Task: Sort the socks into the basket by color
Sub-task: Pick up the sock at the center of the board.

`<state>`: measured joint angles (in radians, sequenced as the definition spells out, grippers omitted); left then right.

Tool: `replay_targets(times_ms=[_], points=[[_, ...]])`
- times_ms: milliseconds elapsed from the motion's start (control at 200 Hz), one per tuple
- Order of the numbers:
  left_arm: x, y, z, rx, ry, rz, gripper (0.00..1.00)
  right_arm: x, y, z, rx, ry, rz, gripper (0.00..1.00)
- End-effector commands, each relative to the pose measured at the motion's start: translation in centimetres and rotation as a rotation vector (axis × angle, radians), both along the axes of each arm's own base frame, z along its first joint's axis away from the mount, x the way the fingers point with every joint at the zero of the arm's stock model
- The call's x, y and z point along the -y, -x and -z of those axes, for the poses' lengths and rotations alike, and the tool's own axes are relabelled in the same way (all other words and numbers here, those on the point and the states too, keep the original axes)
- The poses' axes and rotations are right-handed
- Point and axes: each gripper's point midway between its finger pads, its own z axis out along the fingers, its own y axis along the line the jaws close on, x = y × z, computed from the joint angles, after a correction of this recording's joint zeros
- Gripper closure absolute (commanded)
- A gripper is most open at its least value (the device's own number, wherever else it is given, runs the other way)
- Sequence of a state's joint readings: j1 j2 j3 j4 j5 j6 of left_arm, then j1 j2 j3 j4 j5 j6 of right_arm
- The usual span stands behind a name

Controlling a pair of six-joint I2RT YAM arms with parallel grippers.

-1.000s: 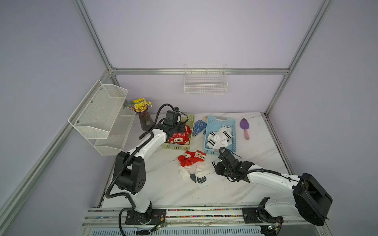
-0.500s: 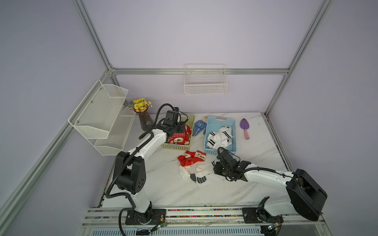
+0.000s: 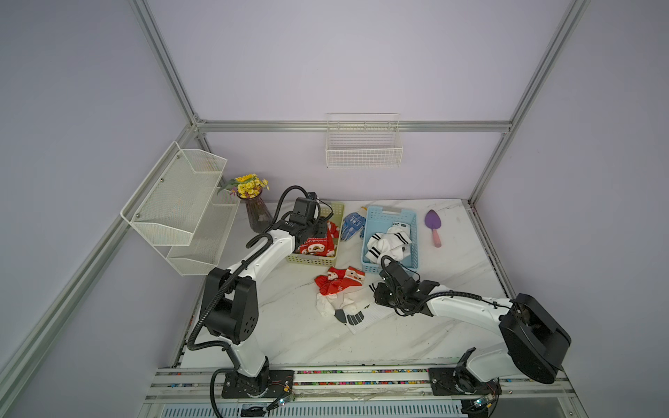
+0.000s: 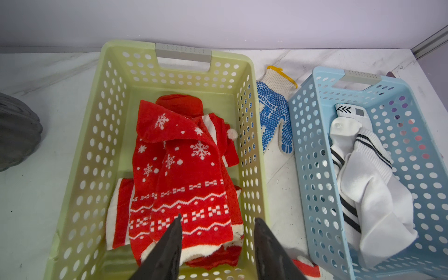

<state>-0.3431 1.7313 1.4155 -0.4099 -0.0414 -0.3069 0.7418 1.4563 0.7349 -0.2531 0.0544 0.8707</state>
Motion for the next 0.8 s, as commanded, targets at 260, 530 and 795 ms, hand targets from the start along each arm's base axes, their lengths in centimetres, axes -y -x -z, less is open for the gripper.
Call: replay_targets(times_ms=[260,530,795], points=[[0.0,0.2,-1.3,0.043,0.025,-0.016,0.52,-1.3,-0.9,-0.3,0.013,-0.008,-0.026,0.76],[0.0,0.3,-0.9,0.040,0.025,-0.017,0.52,-1.6,-1.3,-0.9,0.031,-0.012,-0.033,0.87],[0.0,0.3,-1.0,0.043,0.028,-0.018,0.52,-2.0,-1.3,-1.8,0.051,-0.034,-0.064,0.93]])
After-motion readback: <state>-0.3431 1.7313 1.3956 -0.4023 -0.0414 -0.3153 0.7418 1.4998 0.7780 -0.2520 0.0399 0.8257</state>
